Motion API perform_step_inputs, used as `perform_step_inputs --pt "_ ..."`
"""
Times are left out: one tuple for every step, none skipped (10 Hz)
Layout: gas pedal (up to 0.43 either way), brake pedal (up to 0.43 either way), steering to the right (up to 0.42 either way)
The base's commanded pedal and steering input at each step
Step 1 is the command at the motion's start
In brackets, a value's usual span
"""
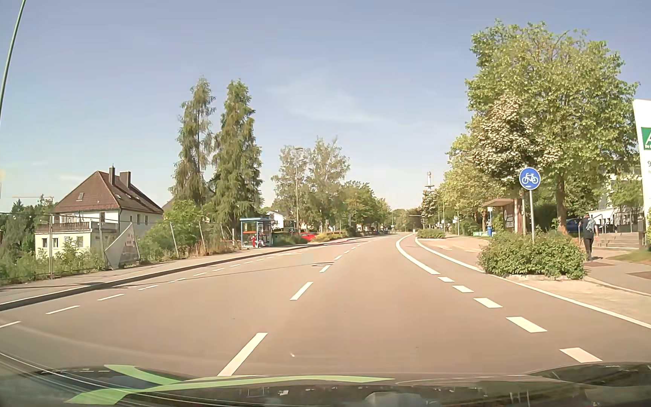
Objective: Follow the waypoints while adhering to traffic rules and regulations
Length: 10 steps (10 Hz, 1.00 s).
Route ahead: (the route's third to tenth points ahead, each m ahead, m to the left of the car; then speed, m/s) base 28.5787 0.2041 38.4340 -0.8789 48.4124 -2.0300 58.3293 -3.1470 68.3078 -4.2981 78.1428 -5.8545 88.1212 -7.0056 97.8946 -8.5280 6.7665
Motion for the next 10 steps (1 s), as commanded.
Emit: perform_step_inputs --pt "0.087 0.0 0.001" --pt "0.087 0.0 0.002" --pt "0.087 0.0 0.002" --pt "0.087 0.0 0.002" --pt "0.098 0.0 0.002" --pt "0.11 0.0 0.002" --pt "0.11 0.0 0.003" --pt "0.11 0.0 0.003" --pt "0.11 0.0 0.003" --pt "0.11 0.0 0.003"
